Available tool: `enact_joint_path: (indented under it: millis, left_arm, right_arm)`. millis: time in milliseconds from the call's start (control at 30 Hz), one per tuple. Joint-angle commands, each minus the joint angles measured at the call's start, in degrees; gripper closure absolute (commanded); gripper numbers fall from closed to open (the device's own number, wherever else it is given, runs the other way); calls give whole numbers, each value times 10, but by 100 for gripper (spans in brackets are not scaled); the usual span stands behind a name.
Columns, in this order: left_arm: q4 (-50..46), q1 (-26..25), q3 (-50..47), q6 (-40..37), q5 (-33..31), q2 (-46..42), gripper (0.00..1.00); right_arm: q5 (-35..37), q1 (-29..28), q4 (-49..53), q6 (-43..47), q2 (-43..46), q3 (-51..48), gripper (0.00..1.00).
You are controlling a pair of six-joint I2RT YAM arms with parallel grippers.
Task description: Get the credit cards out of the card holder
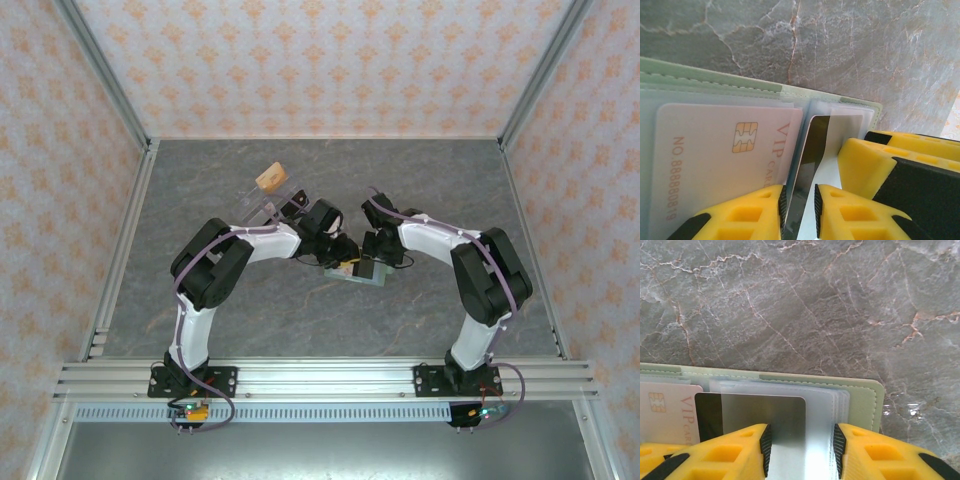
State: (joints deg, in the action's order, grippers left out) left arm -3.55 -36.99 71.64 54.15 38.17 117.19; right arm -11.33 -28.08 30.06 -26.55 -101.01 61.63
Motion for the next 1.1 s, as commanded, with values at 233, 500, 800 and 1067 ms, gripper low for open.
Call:
enact_joint_path:
  millis: [233,500,800,1067]
  left_arm:
    - [32,-5,4,5,31,9,82]
    - [33,-4,1,6,25,5,89]
    - [37,-4,1,9,25,10,84]
    - [36,-2,-2,10,16,8,95]
  right_arm:
    - [-19,-4,-5,-17,-22,6,64]
    - [-18,-4,-6,-18,-21,5,67]
    - [-23,-3,-10,-19,-16,2,68]
    - [-24,-1,-11,-20,-15,1,68]
